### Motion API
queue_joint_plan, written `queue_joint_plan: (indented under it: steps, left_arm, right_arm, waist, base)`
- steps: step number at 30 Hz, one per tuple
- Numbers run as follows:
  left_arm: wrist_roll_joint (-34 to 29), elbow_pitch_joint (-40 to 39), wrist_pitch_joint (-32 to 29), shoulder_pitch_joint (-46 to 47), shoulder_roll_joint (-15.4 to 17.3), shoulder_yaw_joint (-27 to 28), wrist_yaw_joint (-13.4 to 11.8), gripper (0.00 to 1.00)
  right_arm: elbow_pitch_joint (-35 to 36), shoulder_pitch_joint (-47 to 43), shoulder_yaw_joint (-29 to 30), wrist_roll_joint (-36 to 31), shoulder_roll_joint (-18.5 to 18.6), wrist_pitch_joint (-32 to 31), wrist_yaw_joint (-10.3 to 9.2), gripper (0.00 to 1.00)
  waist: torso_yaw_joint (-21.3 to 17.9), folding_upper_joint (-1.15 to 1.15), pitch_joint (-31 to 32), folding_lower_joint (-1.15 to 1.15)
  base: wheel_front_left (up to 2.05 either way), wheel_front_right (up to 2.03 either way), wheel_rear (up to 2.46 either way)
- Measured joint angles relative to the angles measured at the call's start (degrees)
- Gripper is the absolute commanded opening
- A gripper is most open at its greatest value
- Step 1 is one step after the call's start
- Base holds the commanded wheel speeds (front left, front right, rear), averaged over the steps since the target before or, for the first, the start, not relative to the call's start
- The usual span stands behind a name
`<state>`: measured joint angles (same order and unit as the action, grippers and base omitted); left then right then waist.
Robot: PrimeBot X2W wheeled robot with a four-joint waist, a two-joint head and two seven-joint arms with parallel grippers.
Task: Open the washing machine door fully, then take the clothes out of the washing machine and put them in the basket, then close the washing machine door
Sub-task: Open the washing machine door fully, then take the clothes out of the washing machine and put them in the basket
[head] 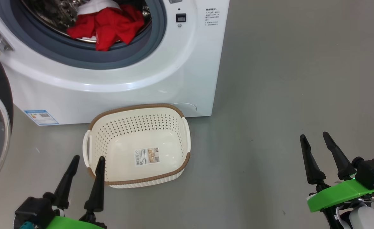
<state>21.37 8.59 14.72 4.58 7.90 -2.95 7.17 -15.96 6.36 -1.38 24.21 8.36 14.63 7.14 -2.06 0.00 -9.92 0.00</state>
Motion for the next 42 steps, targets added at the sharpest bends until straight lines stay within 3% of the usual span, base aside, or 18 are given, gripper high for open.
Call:
queue_joint_plan:
  steps: [24, 42]
  left_arm:
    - [1.0, 0.2, 0.0, 0.8, 1.2, 0.0, 0.0, 1.0]
    - [-0.3, 1.3, 0.0, 1.4, 1.2, 0.0, 0.0, 1.0]
  right_arm:
    - [0.2, 0.1, -0.2, 0.0, -0.4, 0.0, 0.0, 1.0]
    - [0.1, 0.1, -0.4, 0.0, -0.5, 0.0, 0.0, 1.0]
  waist:
    - [0.7, 0.0, -1.6, 0.0]
    - [1.0, 0.0, -1.9, 0.0]
  base:
    - [0.75, -1.02, 0.28]
    - [0.1, -0.1, 0.0]
